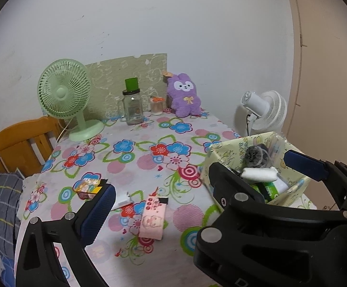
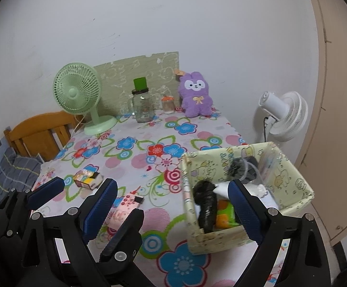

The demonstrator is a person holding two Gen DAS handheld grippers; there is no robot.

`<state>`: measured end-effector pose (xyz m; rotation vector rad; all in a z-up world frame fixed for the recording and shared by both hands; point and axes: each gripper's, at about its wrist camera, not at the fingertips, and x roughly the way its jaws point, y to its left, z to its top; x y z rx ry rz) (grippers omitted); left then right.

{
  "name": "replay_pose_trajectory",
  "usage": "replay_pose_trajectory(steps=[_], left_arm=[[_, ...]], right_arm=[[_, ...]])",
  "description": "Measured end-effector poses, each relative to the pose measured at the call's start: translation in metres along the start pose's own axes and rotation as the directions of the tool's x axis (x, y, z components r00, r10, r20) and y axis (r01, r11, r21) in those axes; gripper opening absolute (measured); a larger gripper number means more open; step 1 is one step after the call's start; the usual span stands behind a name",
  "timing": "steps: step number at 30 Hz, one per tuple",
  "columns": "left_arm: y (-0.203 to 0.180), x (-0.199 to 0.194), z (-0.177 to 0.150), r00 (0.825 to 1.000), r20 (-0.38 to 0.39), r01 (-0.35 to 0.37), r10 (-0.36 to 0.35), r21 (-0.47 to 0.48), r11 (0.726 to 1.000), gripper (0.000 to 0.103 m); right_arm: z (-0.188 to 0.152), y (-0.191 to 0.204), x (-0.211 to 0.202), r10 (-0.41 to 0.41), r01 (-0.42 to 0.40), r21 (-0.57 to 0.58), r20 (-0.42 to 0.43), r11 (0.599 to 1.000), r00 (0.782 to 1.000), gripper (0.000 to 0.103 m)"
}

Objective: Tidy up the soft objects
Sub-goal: 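Withdraw both tools from the yellow box back over the table, then lower the right tool onto the pink cat-printed packet and close on it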

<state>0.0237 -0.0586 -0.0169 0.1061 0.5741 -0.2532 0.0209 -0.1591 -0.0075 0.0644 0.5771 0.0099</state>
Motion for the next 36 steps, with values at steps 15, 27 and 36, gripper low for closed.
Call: replay_pose_trajectory(steps=[15,27,36], left_arm=[[0.039,0.013,-0.02,0.998,-0.045,-0.036,0.034,-0.04,0.999,0.102],[0.062,0.026,-0.036,0.995,-0.083,-0.064,0.06,-0.044,0.997,0.102],[0.078,0.042,-0.045,0.99,-0.128,-0.066,0.059,-0.055,0.996,0.102]], right_arm=[[-0.016,0.038,0.025,0.024,-0.025,-0.029,-0.037,0.999,0.999,0.101],[-0.029,0.058,0.05,0.051,-0.053,-0.029,-0.072,0.998,0.996,0.103],[-0.038,0.069,0.071,0.061,-0.064,-0.022,-0.123,0.998,0.991,0.103]])
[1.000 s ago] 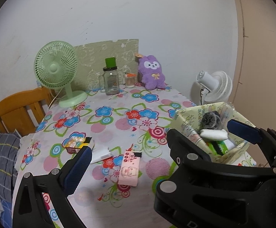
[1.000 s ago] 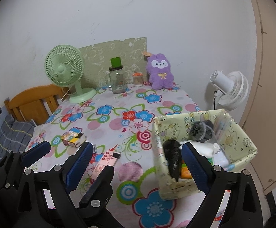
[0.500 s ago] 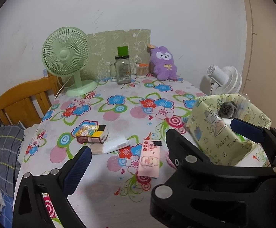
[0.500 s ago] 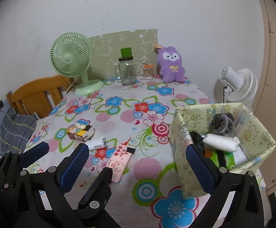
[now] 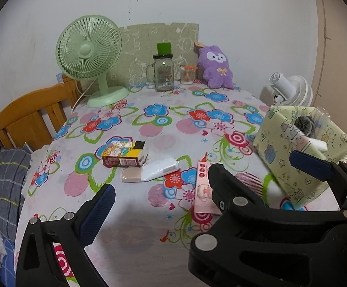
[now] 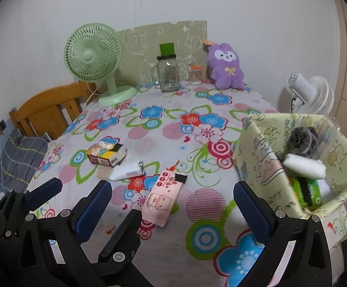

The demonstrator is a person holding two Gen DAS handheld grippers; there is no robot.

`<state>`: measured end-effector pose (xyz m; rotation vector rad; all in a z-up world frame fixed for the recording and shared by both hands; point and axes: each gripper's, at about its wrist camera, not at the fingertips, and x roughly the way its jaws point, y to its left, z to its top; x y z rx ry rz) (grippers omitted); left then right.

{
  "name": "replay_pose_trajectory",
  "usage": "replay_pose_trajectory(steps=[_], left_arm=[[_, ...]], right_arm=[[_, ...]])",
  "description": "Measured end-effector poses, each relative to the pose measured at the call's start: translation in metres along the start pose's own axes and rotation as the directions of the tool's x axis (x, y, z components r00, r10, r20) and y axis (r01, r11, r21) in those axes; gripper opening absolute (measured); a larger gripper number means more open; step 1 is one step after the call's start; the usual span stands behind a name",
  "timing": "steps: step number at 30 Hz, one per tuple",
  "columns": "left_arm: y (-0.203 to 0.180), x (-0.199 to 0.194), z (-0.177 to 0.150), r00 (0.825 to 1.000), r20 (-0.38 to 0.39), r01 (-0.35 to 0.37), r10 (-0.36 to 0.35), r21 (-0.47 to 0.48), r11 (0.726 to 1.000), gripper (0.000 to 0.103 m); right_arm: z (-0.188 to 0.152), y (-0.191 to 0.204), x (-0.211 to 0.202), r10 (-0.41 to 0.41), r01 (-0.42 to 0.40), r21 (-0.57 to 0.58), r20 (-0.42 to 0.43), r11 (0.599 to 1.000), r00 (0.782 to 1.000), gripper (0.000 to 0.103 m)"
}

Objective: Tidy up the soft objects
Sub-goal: 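Lower the right tool onto the pink cat-printed packet and close on it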

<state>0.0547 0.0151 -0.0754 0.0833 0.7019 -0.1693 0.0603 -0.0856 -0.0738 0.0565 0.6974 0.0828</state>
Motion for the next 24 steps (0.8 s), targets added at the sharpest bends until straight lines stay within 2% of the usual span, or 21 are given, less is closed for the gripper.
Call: replay_pose_trajectory(steps=[12,24], left_arm=[[0.018,0.038,-0.007,0.996,-0.089,-0.017,0.013,-0.04,0.999,0.102],[0.025,0.073,-0.01,0.984,-0.176,-0.028,0.021,-0.038,0.999,0.102]], right_arm=[[-0.005,0.009,0.045,0.017,-0.017,0.004,-0.103,1.0,0.995,0.102],[-0.01,0.008,0.086,0.008,-0.004,0.019,-0.191,1.0,0.982,0.092]])
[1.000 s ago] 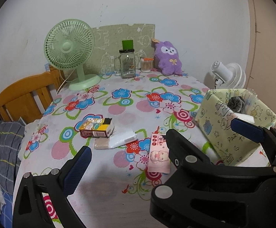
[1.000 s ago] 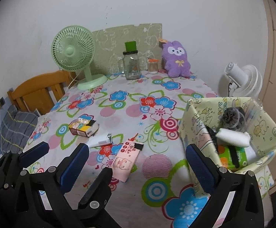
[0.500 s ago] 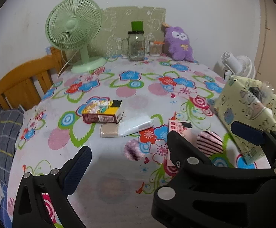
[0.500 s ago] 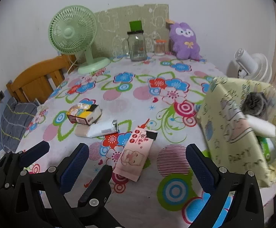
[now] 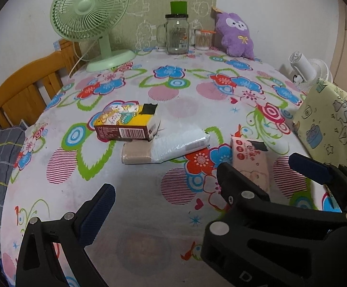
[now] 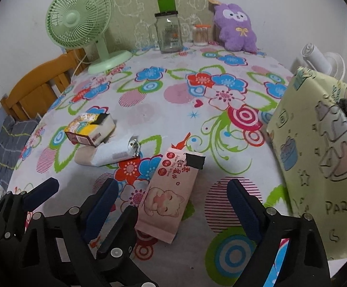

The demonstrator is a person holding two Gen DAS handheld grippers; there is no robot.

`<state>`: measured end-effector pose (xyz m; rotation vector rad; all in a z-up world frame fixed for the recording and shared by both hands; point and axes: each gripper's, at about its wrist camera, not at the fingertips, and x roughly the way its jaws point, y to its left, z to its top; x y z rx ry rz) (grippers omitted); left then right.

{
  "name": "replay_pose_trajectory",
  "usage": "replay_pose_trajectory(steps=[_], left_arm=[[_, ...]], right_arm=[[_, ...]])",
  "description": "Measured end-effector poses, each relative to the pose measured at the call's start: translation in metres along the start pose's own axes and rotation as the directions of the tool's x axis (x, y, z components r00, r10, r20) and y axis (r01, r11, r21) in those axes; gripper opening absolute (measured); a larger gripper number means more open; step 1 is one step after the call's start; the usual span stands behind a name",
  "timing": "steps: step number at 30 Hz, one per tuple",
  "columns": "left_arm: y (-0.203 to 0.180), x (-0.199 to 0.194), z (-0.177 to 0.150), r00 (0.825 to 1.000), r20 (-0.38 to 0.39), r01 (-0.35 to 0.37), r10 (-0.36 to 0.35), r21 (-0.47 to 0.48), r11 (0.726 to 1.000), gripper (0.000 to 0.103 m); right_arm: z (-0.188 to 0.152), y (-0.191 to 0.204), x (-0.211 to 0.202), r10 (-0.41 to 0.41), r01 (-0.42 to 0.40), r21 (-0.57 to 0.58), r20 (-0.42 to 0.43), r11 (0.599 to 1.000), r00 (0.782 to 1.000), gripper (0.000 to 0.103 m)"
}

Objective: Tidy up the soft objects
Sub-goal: 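Lower the right tool onto the pink cat-printed packet and close on it, then lift the pink packet with the right tool while the left tool moves to the white-and-beige roll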

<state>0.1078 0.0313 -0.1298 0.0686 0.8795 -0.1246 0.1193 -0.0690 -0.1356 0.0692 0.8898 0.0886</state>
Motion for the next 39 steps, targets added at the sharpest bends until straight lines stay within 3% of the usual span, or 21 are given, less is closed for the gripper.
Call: replay_pose_trajectory(steps=[10,18,26,39], left_arm=[[0.003,0.013,0.003,1.0,-0.028,0.011,-0.011,-0.006,1.0,0.102],[0.002,0.015,0.003,0.999,-0.035,0.014,-0.015,-0.008,1.0,0.103],[0.0,0.011,0.005,1.0,-0.025,-0.001,0.001,0.0,1.0,0.103],[0.005,0.01,0.028,1.0,0.009,-0.013,0.013,-0.011,1.0,0.103]], right_arm=[[0.003,0.001,0.016,-0.003,0.003,-0.001,-0.042,1.0,0.999,0.082],[0.007,0.003,0.018,-0.014,0.012,-0.046,-0.036,0.999,0.999,0.047],[0.008,0.002,0.014,-0.004,0.003,-0.055,-0.029,0.998,1.0,0.041],[0.029,0.003,0.004,0.012,-0.011,-0.052,0.019,0.999,1.0,0.041]])
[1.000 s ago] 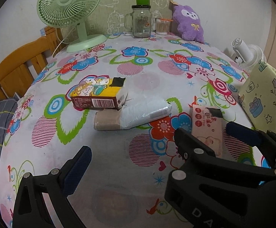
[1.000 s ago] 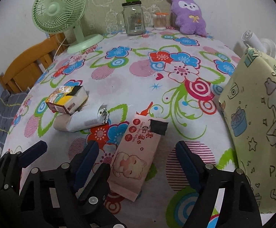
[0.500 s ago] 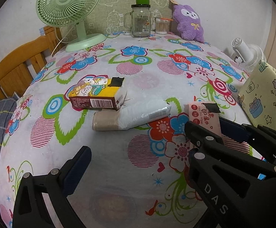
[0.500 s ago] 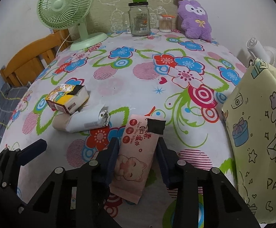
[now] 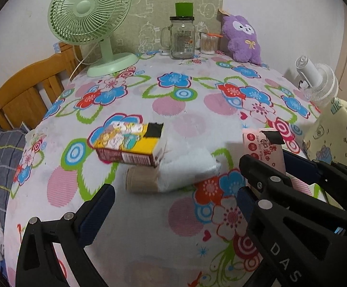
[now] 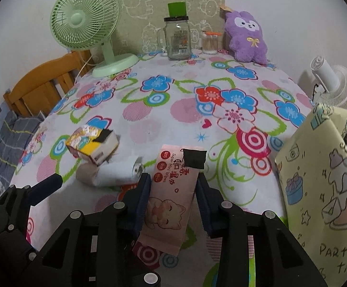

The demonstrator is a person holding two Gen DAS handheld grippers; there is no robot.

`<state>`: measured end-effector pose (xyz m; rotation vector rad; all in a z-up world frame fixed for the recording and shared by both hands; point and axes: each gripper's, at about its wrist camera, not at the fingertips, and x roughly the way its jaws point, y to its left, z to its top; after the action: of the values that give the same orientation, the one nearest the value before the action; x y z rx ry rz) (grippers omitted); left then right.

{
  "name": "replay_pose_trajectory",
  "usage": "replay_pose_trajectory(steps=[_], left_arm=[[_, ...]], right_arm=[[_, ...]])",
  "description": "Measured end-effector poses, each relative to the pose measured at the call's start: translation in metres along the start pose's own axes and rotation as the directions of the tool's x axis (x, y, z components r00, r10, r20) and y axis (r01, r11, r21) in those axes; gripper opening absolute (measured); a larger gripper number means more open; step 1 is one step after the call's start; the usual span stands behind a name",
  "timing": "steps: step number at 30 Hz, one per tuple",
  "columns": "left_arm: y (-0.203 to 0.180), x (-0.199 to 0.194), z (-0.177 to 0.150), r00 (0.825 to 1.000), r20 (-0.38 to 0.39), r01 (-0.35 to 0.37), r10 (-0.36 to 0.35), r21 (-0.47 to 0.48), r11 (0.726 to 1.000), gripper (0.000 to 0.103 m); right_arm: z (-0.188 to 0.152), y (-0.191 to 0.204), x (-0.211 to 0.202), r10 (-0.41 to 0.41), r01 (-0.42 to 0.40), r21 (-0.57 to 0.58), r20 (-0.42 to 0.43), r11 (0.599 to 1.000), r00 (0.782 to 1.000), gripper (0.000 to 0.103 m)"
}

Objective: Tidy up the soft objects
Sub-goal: 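Lift the pink packet with the right tool while the left tool moves to the white-and-beige roll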

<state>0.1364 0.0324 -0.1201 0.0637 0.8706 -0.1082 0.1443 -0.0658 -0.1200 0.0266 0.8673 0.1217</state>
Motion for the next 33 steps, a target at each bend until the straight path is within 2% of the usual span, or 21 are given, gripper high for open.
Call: replay_pose_trajectory(steps=[7,23,25,33], left_arm=[[-0.001,0.014,0.014,1.0,-0.013,0.023,-0.023,0.025,0.999,0.103],[0.002,0.043,0.017,0.997,-0.068,0.027,-0.028,-0.01,1.0,0.102],[0.001,0.041,0.017,0.998,-0.059,0.03,-0.03,-0.009,1.0,0.094],[-0.002,0.032,0.014,0.998,-0.043,0.052,-0.051,0.019,0.998,0.082]], right_arm=[[0.011,-0.004,0.006,-0.005,0.005,0.013,0.005,1.0,1.0,0.041],[0.016,-0.009,0.035,0.003,-0.002,0.031,-0.05,1.0,0.999,0.041],[0.016,-0.009,0.035,0.006,-0.005,0.03,-0.05,1.0,0.999,0.041],[0.014,-0.008,0.032,0.0,0.001,0.02,-0.046,1.0,0.999,0.041]])
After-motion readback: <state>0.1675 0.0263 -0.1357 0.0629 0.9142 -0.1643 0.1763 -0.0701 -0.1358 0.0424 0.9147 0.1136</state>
